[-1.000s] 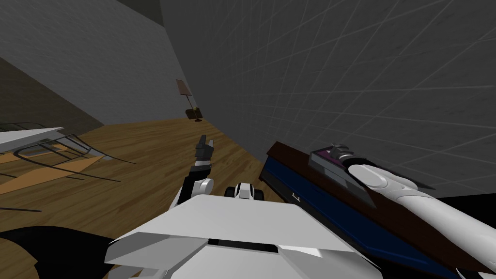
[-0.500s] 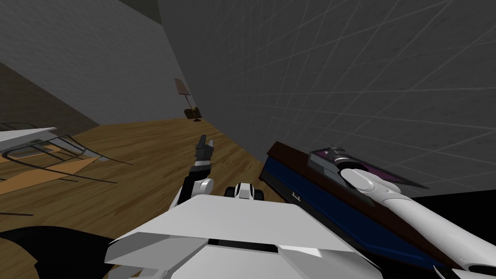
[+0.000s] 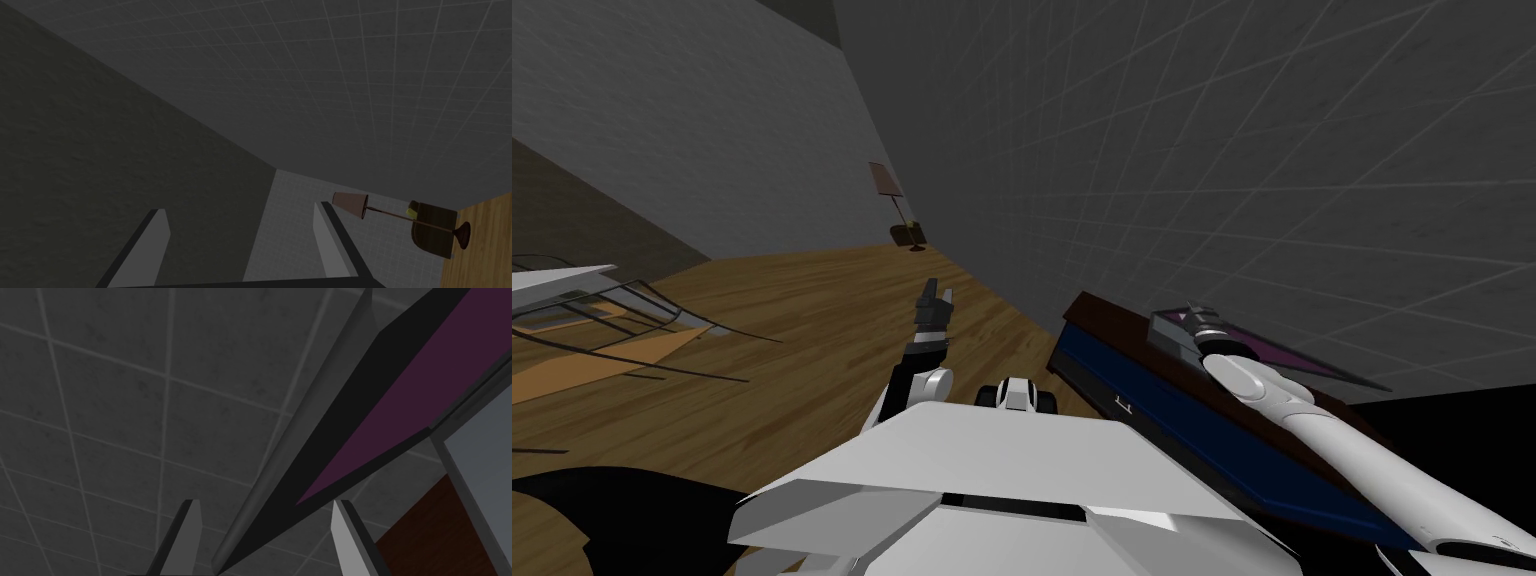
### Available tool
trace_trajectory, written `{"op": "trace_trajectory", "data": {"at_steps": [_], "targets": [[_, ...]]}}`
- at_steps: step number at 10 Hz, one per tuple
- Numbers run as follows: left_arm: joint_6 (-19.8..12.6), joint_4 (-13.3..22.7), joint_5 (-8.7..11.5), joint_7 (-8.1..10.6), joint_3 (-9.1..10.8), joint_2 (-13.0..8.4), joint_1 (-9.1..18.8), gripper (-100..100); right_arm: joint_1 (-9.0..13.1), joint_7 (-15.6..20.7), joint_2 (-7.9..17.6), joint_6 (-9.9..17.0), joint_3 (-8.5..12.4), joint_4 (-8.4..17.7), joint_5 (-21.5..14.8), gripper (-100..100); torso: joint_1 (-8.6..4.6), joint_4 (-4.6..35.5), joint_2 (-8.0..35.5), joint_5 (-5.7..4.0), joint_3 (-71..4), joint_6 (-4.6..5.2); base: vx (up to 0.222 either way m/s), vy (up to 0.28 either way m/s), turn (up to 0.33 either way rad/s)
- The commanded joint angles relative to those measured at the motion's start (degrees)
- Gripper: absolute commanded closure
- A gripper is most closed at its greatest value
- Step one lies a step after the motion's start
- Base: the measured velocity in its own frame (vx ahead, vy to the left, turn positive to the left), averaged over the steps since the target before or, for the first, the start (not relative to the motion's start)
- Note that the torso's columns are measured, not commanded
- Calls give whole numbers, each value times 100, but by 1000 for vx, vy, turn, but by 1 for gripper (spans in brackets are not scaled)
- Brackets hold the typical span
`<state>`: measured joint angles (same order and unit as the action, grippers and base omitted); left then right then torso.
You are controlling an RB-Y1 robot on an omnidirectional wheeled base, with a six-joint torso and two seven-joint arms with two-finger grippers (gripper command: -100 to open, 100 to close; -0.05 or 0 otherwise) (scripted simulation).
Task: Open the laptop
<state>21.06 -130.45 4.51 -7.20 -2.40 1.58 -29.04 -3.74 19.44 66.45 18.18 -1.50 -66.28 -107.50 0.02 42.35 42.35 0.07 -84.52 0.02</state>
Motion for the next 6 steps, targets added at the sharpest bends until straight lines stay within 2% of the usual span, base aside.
{"op": "trace_trajectory", "data": {"at_steps": [1, 2, 4, 5, 6], "targets": [[0, 0, 0, 0, 0, 0, 0, 0, -15, 114, -166, 315, -8, 0, -114, 100, 2, -2, 0, -2, 1, 2, 1, 10, -10], [0, 0, 0, 0, 0, 0, 0, 0, -30, 124, -165, 248, 7, -18, -88, 100, 4, 0, 0, 2, 0, 0, 0, 5, -1], [0, 0, 0, 0, 0, 0, 0, 0, -83, 265, -445, 634, -46, -23, -288, 100, -1, -3, -5, -2, -3, 0, 18, -17, -19], [0, 0, 0, 0, 0, 0, 0, 0, -83, 265, -445, 681, -46, -23, -288, 100, -7, -6, -9, -7, -5, 1, 16, -14, -11], [0, 0, 0, 0, 0, 0, 0, 0, -107, 332, -581, 892, -70, -25, -388, 100, -7, -4, -6, -5, -4, 0, 16, -18, -14]]}}
